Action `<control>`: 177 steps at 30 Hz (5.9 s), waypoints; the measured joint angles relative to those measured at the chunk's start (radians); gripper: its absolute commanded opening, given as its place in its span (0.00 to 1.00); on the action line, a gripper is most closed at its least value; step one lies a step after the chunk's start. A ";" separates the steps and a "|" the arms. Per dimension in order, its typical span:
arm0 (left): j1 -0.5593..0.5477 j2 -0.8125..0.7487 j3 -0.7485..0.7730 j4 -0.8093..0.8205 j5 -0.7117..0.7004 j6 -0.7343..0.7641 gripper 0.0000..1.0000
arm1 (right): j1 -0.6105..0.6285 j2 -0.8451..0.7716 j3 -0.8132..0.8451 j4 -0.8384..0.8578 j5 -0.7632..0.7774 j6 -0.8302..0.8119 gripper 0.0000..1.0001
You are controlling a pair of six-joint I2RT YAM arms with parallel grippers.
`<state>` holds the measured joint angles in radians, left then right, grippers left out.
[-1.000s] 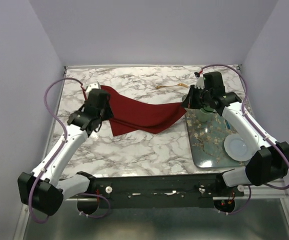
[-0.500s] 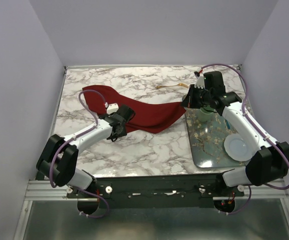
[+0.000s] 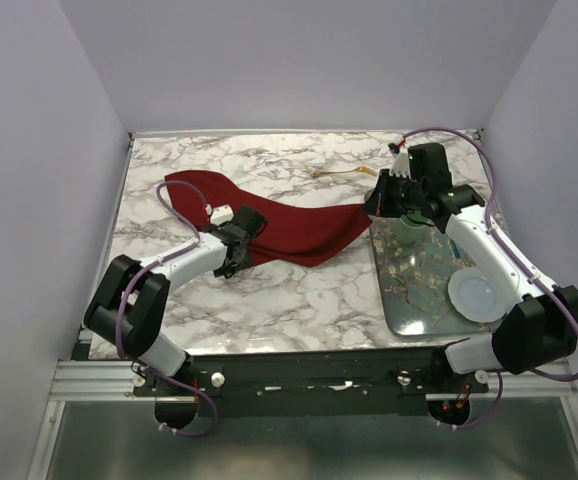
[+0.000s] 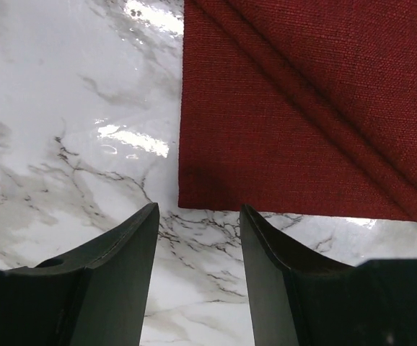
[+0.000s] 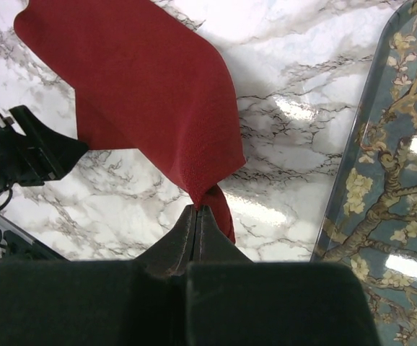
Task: Fold the napkin, place the utensils inside, and roll it up
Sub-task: Flatten the napkin out
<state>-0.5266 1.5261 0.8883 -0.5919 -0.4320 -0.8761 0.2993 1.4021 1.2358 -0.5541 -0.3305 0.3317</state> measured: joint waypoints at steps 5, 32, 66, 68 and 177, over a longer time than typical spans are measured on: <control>0.003 0.040 -0.007 0.028 0.012 -0.010 0.57 | 0.000 0.000 0.000 0.002 -0.005 0.000 0.01; 0.098 -0.164 -0.076 0.113 0.043 0.068 0.00 | 0.000 -0.011 -0.015 0.013 -0.068 -0.018 0.01; -0.070 0.031 0.049 0.081 0.129 0.035 0.64 | 0.000 -0.118 0.076 0.056 -0.201 0.061 0.01; -0.085 0.052 0.054 0.081 0.121 0.022 0.64 | 0.000 -0.123 0.072 0.056 -0.201 0.061 0.01; 0.346 0.045 0.315 0.050 0.248 0.371 0.73 | 0.451 0.361 0.097 0.105 -0.027 0.061 0.36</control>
<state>-0.1810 1.5715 1.2037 -0.5423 -0.1841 -0.5053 0.7502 1.7634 1.3331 -0.4488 -0.3580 0.3931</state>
